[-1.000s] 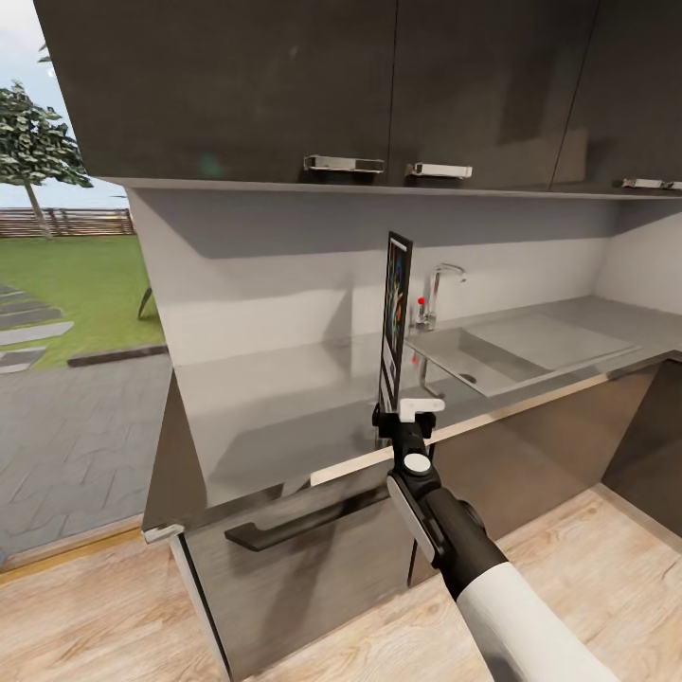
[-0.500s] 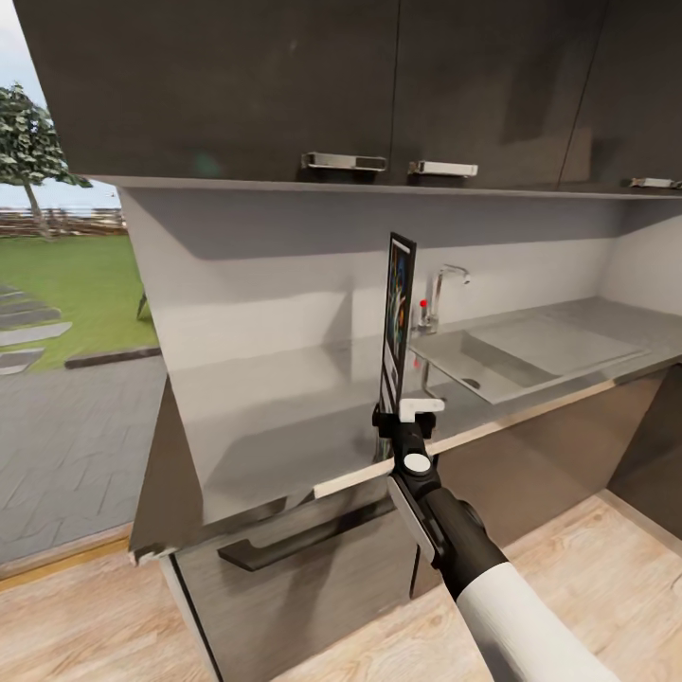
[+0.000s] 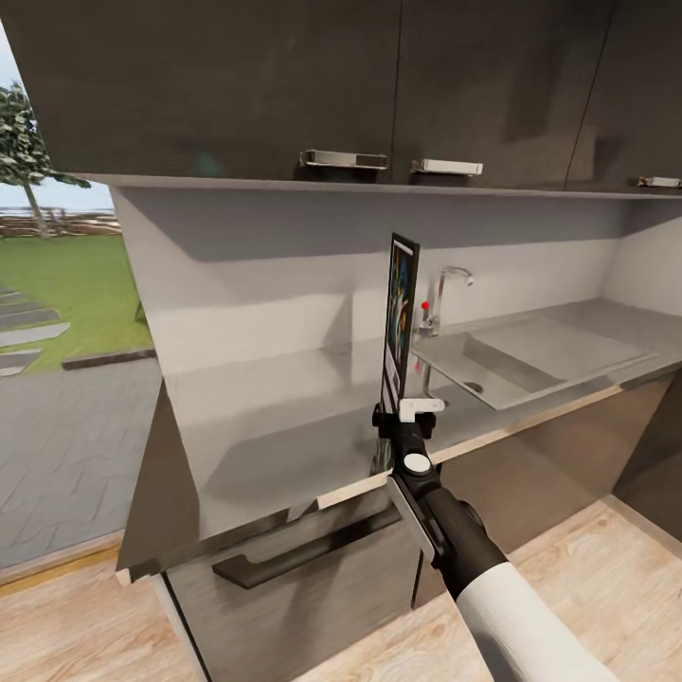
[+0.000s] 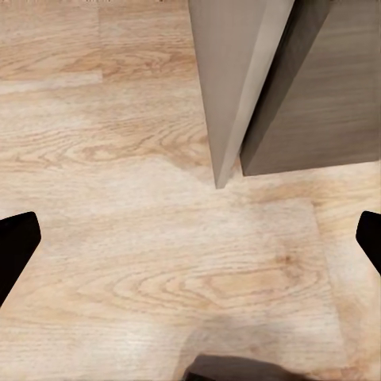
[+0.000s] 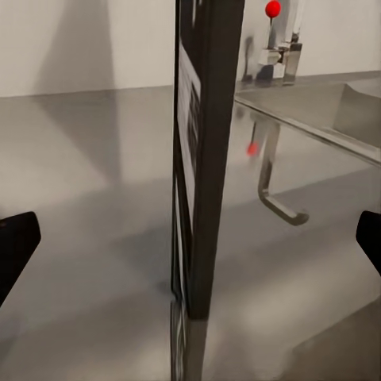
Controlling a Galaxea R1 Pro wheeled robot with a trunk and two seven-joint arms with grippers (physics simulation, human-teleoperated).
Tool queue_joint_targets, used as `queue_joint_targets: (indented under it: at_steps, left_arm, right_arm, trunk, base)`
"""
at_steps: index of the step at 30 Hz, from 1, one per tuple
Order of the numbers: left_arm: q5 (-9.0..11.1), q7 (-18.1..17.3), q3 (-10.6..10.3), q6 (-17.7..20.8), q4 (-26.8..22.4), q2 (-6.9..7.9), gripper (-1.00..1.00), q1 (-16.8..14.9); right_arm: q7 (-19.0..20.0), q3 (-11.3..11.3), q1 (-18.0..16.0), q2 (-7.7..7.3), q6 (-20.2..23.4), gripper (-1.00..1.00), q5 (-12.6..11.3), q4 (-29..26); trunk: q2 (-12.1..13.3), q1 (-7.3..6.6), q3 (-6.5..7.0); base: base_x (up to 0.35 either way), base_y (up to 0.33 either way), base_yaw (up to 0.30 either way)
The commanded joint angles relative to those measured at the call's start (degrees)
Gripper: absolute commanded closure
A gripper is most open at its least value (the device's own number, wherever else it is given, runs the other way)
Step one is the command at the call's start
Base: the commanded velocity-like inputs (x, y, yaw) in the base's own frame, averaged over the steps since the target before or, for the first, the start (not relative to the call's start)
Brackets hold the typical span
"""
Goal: Pick up the poster from the kitchen countertop and hang it on one of the wall nails in the kitchen.
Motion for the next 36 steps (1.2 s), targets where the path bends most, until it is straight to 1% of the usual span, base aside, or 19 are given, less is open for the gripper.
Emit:
queue_joint_targets:
  at_steps: [1, 6, 15, 36]
  left_arm:
    - [0.39, -0.04, -0.03, -0.08, -0.06, 0.0, -1.0, 0.02]
    - [0.4, -0.04, -0.03, -0.08, -0.06, 0.0, -1.0, 0.02]
    - [0.39, -0.04, -0.03, -0.07, -0.06, 0.0, -1.0, 0.02]
    - [0.38, -0.04, -0.03, -0.08, -0.06, 0.0, -1.0, 0.02]
  right_arm:
    - [-0.45, 0.2, -0.06, -0.03, 0.17, -1.0, -0.55, -0.06]
    - [-0.45, 0.2, -0.06, -0.03, 0.17, -1.0, -0.55, -0.06]
    - [-0.45, 0.2, -0.06, -0.03, 0.16, -1.0, -0.55, -0.06]
    - [-0.45, 0.2, -0.06, -0.03, 0.08, -1.0, -0.55, -0.06]
  trunk:
    - [-0.03, 0.01, -0.05]
    - [-0.03, 0.01, -0.05]
    - [-0.03, 0.01, -0.05]
    - [-0.03, 0.01, -0.05]
  base:
    - [0.033, 0.0, 0.0]
    - [0.044, 0.0, 0.0]
    - [0.153, 0.0, 0.0]
    - [0.009, 0.0, 0.0]
